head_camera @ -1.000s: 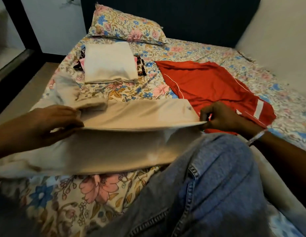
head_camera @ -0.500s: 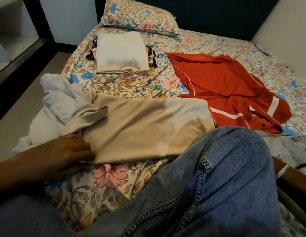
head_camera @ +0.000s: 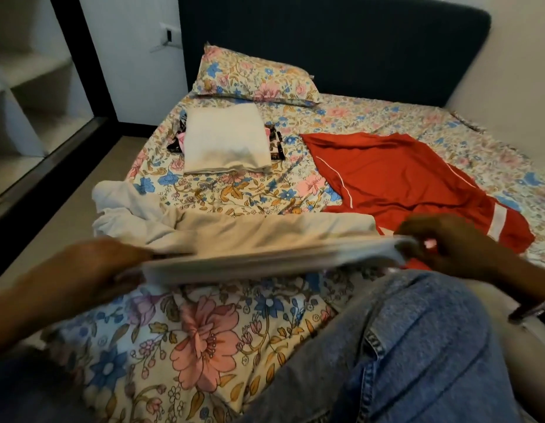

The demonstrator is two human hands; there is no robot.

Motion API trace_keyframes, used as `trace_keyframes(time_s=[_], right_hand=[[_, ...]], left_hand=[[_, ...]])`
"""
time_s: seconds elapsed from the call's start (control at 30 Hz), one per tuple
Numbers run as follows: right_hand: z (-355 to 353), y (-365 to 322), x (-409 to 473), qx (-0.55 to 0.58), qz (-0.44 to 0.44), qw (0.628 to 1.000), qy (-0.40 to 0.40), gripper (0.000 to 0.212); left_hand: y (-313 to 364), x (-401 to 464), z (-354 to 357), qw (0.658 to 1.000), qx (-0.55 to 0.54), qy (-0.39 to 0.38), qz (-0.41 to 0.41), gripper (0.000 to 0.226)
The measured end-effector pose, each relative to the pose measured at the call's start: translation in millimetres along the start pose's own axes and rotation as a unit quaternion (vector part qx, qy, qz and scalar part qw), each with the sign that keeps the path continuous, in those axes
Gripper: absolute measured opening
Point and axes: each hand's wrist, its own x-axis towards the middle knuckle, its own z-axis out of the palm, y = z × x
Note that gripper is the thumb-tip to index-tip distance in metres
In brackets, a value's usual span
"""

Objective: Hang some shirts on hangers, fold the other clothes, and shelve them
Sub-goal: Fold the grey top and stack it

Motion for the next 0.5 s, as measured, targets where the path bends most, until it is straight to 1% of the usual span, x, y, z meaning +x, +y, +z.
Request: trace_keyframes(time_s=[0.03, 0.07, 0.13, 0.17, 0.2, 0.23, 0.33, 0.4, 0.43, 0.47, 0.5], right_hand=[[-15.1, 0.5, 9.0, -0.006, 0.008, 1.000, 0.027, 0.016], [-29.0, 0.8, 19.0, -0.019, 0.012, 0.998, 0.062, 0.011], [-51.7, 11.3, 44.3, -0.047, 0.021, 0.992, 0.115, 0.007], [-59.0, 15.6, 57.6, -0.067, 0.023, 0.990, 0.125, 0.007], [-64.5, 16.7, 71.3, -0.089, 0.022, 0.988, 0.123, 0.009], [-66.7, 18.4, 83.4, -0.108, 0.020, 0.989, 0.103, 0.011], [-67.4, 12.1, 110.9, -0.166, -0.008, 0.986, -0.002, 0.016], [-67.8, 10.3, 117.9, -0.185, -0.014, 0.982, -0.042, 0.018], [-73.5, 12.1, 119.1, -0.172, -0.013, 0.984, -0.041, 0.018], [-82.3, 16.3, 116.4, -0.148, -0.010, 0.989, -0.026, 0.018], [-92.2, 20.6, 113.3, -0.121, -0.011, 0.993, 0.008, 0.015]], left_hand=[[-7.2, 7.6, -16.9, 0.996, -0.053, 0.035, -0.065, 0.038], [-13.4, 16.0, -30.4, 0.983, -0.117, 0.074, -0.119, 0.031], [-24.9, 40.4, -51.1, 0.964, -0.172, 0.127, -0.160, 0.017], [-27.8, 54.2, -60.8, 0.960, -0.179, 0.132, -0.171, 0.016], [-32.9, 66.1, -67.8, 0.959, -0.183, 0.133, -0.173, 0.016], [-36.2, 76.5, -72.8, 0.958, -0.183, 0.131, -0.176, 0.015], [-45.5, 98.5, -83.8, 0.964, -0.168, 0.123, -0.164, 0.011], [-52.5, 101.8, -94.0, 0.969, -0.165, 0.100, -0.152, 0.011], [-62.8, 99.4, -97.6, 0.972, -0.154, 0.088, -0.152, 0.013], [-89.0, 92.5, -97.3, 0.975, -0.140, 0.091, -0.149, 0.016], [-124.6, 82.2, -101.1, 0.971, -0.134, 0.085, -0.181, 0.023]])
